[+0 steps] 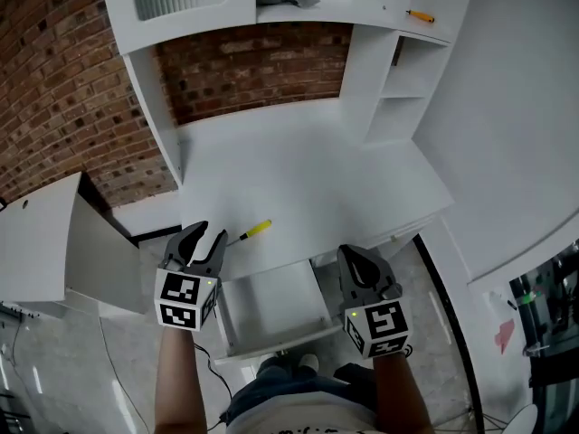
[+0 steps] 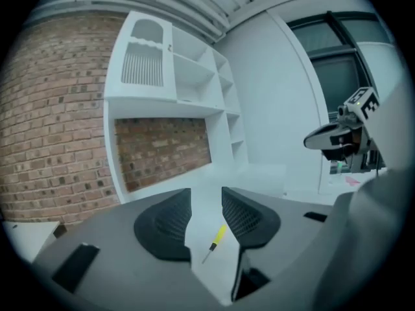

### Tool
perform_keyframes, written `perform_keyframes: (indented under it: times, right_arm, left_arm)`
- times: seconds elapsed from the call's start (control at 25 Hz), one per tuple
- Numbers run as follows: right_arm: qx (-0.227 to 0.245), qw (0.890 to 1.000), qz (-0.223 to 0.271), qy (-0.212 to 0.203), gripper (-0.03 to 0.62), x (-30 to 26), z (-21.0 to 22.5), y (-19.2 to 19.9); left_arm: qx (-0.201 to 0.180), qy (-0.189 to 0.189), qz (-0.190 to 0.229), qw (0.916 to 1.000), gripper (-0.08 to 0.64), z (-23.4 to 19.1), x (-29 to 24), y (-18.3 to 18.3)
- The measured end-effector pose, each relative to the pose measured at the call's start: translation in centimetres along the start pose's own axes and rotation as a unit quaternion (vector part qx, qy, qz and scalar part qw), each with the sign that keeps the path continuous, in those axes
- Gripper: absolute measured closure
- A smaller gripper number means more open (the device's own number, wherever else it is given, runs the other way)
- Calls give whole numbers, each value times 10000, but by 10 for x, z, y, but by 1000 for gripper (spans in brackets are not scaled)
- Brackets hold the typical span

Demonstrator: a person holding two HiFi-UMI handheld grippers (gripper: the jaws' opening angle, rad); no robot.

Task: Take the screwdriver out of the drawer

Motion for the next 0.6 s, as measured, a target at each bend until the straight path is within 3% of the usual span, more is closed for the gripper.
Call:
perform_keyframes:
  times: [0.28,0.44,0.48,0.6]
  right_arm:
    - [166,9980,609,-96,583,18,-1,-32]
    - [293,9959,834,-174,583,20,-2,-43]
    - [282,9954,893,-192,583,21,-2,-46]
    - [262,9943,1008,-212,583,22,0,-52]
  left_arm:
    - [-69,-361,961,9947,414,27,56,-12]
    - [85,-567,1399,9885,429,31,73,-21]
    - [87,-633,1434,9876,532,32,76,-23]
    - [65,-713,1508,9860,548,32,81,-31]
Point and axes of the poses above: the fingertips, and each gripper's own axes: x backward along the fingers, z to its right, y out of its underside, the point moved 8 cm from there along x, backward along the fingers, and after that the axes turned 6 degrees about y, right-handed, at the moved point
